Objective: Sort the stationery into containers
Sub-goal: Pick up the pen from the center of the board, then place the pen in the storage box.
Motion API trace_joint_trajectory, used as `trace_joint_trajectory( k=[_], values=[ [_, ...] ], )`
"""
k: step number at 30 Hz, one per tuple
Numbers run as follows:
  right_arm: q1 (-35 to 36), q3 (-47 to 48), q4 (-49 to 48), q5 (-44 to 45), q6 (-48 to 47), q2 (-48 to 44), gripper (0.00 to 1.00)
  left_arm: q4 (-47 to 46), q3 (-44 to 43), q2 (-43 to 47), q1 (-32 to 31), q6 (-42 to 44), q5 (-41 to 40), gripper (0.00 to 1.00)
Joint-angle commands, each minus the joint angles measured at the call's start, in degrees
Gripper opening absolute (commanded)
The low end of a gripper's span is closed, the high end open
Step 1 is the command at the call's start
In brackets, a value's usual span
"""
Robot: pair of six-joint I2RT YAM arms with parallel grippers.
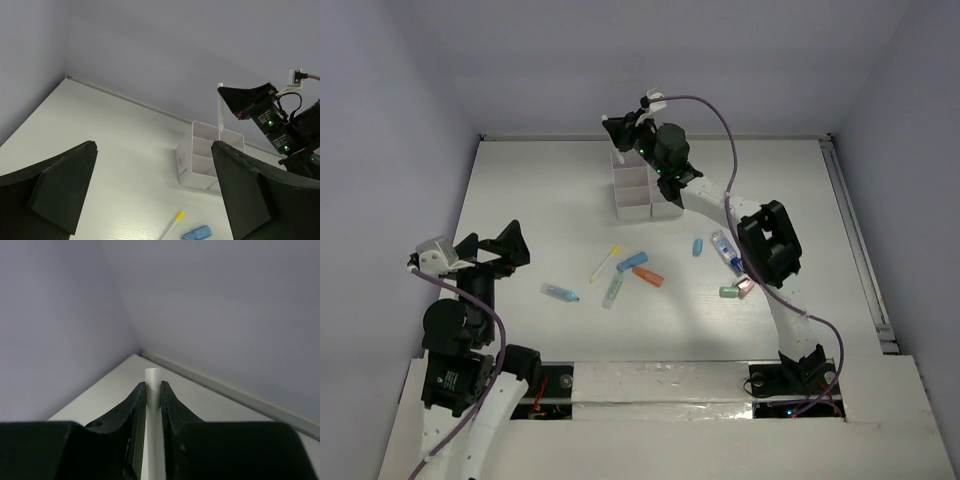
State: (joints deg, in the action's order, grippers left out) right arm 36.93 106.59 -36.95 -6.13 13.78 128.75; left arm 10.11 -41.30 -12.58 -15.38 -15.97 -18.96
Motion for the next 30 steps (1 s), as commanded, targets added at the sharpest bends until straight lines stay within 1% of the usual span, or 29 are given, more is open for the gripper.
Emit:
trace_joint_trajectory(
  k=[1, 8, 9, 15, 23, 28, 30],
  values=[
    [-1.68, 4.15, -4.88, 2.61, -0.07, 1.68, 0.00, -2.55, -1.42, -1.39, -0.27, 0.50, 0.94, 0.99],
    [-3.44, 8.63, -6.56, 5.78, -1.21, 7.74, 0.00, -2.81, -1.42, -2.63, -0.27, 0.94, 1.12, 0.99],
    [-4.05, 9.34, -6.64, 8.04, -1.39, 9.22, 0.00, -2.81, -1.42, -2.80, -0.27, 0.94, 1.12, 0.99],
    [-4.06, 13.12, -7.96, 11.92, -3.41, 13.10, 0.00, -3.08, -1.42, -3.50, 0.26, 1.03, 1.29, 0.99],
    [-4.06, 9.96, -12.88, 15.45, -6.04, 13.81, 0.00, -3.34, -1.42, -4.38, 0.79, 1.11, 2.00, 0.99],
    [-4.06, 3.56, -17.45, 17.11, -4.82, 12.32, 0.00, -3.43, -1.42, -4.47, 1.31, 1.11, 2.35, 0.99],
    [-4.06, 2.05, -19.21, 17.29, -4.46, 11.79, 0.03, -3.52, -1.42, -4.47, 1.31, 1.11, 2.52, 0.99]
  ],
)
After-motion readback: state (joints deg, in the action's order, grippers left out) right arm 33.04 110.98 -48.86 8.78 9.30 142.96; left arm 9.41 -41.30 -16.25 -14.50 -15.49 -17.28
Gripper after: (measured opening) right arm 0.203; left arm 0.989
